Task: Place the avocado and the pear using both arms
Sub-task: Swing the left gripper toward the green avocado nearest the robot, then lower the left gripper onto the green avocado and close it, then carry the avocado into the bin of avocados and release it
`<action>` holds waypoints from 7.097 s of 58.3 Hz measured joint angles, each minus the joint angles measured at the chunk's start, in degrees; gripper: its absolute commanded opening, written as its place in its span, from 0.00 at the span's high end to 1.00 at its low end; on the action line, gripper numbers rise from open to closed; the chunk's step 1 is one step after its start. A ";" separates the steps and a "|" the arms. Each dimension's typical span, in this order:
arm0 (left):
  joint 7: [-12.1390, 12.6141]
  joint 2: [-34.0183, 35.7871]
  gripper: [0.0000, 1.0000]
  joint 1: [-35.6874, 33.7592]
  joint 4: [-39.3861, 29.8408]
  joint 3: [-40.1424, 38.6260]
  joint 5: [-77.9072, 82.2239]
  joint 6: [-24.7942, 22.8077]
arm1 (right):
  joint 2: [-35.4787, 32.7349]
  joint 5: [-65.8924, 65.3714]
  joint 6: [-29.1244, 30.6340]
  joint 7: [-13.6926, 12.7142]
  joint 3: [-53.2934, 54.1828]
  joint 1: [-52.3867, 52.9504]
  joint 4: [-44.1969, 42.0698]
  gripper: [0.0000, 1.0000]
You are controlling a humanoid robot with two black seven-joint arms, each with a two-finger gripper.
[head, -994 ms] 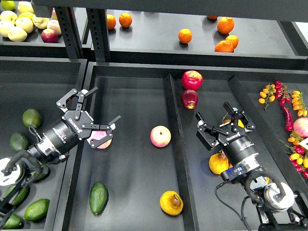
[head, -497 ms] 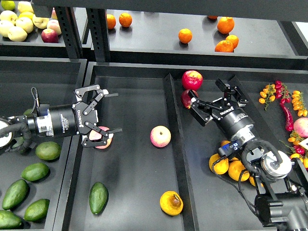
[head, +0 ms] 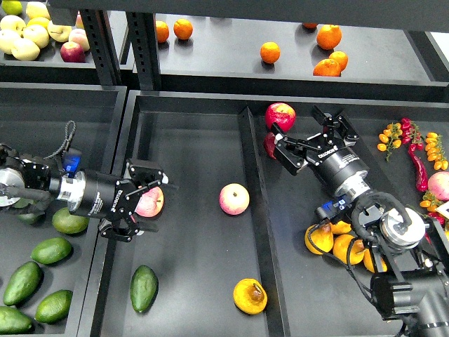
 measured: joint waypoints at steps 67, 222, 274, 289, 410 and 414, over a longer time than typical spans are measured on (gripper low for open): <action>-0.01 -18.91 0.01 -11.37 13.31 31.96 14.10 0.00 | 0.00 0.73 1.67 0.19 -0.73 4.65 -9.41 0.01; 0.00 -33.24 0.16 -6.65 27.43 37.20 11.88 0.00 | 0.00 0.90 6.22 -0.15 -0.45 3.27 -9.41 0.01; 0.00 -34.96 0.93 -8.19 29.15 34.77 6.69 0.00 | 0.00 1.17 7.78 -0.18 -0.99 2.76 -9.12 0.01; 0.00 -31.33 0.92 -14.56 28.98 31.55 5.07 0.00 | 0.00 1.18 8.74 -0.16 -1.14 2.79 -8.91 0.01; -0.03 -2.73 0.42 5.24 35.14 9.95 11.03 -0.01 | -0.44 1.61 8.97 -0.09 2.52 0.53 1.23 0.01; -0.01 -2.73 0.38 5.26 35.21 9.52 11.49 -0.01 | -0.46 1.61 8.97 -0.09 2.51 0.52 1.22 0.01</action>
